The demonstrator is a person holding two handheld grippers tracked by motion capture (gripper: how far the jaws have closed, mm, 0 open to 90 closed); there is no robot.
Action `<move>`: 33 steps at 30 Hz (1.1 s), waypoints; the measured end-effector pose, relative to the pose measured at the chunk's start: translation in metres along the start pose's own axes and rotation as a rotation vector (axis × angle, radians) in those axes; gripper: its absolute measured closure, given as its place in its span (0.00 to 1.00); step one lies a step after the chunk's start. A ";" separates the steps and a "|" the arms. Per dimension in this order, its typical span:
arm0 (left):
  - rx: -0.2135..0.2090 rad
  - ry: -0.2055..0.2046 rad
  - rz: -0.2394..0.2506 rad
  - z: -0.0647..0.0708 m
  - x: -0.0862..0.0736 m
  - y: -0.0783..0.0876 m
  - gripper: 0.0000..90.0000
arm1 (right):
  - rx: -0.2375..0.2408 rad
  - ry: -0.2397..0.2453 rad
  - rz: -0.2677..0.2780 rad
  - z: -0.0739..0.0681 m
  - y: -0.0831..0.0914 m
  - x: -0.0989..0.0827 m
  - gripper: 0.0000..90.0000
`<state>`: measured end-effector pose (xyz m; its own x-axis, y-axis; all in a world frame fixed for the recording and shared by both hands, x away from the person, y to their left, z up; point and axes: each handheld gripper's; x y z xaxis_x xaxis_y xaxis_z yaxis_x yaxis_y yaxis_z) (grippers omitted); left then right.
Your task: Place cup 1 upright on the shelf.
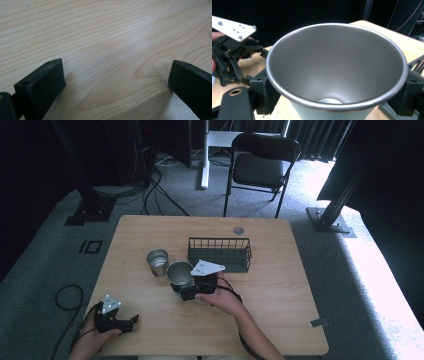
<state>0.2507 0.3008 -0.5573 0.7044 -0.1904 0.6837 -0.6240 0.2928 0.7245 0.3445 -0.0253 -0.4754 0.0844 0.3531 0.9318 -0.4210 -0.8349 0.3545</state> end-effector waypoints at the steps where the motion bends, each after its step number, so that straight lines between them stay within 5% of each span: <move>1: 0.000 0.001 0.001 0.000 0.000 0.000 0.02 | -0.004 -0.005 0.008 0.001 0.002 0.003 0.15; 21: -0.001 0.001 -0.001 0.000 0.000 0.000 0.02 | -0.091 -0.021 0.083 0.031 0.029 0.047 0.15; 33: -0.001 0.001 -0.001 0.000 0.000 0.000 0.02 | -0.198 -0.041 0.107 0.058 0.051 0.061 0.15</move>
<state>0.2508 0.3008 -0.5572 0.7051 -0.1896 0.6833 -0.6234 0.2934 0.7248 0.3801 -0.0707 -0.3956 0.0648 0.2461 0.9671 -0.5980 -0.7662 0.2351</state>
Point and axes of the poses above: each handheld gripper's, and its own axes: y roughly backward along the jaws, x roughly out of its top, z roughly to its right, and after that the axes turned 8 degrees about y, right-handed
